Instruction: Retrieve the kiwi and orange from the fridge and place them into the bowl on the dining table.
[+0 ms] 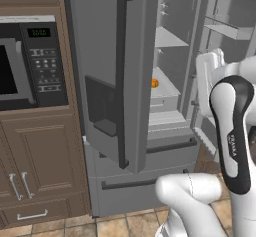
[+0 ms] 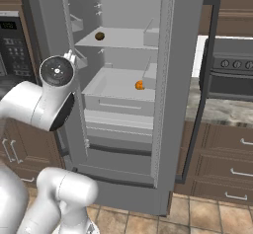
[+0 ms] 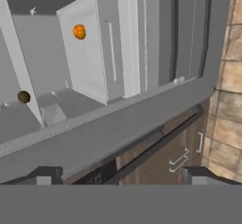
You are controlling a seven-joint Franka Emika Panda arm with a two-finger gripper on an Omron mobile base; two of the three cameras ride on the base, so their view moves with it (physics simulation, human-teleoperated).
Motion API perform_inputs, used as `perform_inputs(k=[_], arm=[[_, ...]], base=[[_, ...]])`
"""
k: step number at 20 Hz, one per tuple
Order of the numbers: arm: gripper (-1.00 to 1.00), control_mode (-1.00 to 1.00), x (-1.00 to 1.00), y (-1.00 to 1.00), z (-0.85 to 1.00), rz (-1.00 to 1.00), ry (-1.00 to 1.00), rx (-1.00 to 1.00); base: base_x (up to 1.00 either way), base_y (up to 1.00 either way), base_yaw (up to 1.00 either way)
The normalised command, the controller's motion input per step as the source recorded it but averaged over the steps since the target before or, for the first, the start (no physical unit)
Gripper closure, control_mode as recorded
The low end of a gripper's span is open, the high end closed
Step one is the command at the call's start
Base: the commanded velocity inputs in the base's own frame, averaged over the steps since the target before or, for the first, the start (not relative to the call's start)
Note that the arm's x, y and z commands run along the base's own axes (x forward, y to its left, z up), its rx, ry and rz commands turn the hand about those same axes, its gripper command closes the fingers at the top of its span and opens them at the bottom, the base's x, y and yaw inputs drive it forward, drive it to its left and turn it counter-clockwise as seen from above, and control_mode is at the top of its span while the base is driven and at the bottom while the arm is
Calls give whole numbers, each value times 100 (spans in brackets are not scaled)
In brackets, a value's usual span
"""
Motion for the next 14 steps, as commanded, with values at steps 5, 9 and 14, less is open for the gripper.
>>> perform_inputs(k=[5, 9, 14], arm=[[-100, -100, 74, 0, 0, 9, 0, 0], [-100, -100, 71, 3, 0, 9, 0, -1], [-100, -100, 63, 16, 0, 8, -5, -7]], base=[[0, 0, 0], [0, 0, 0], [0, 0, 0]])
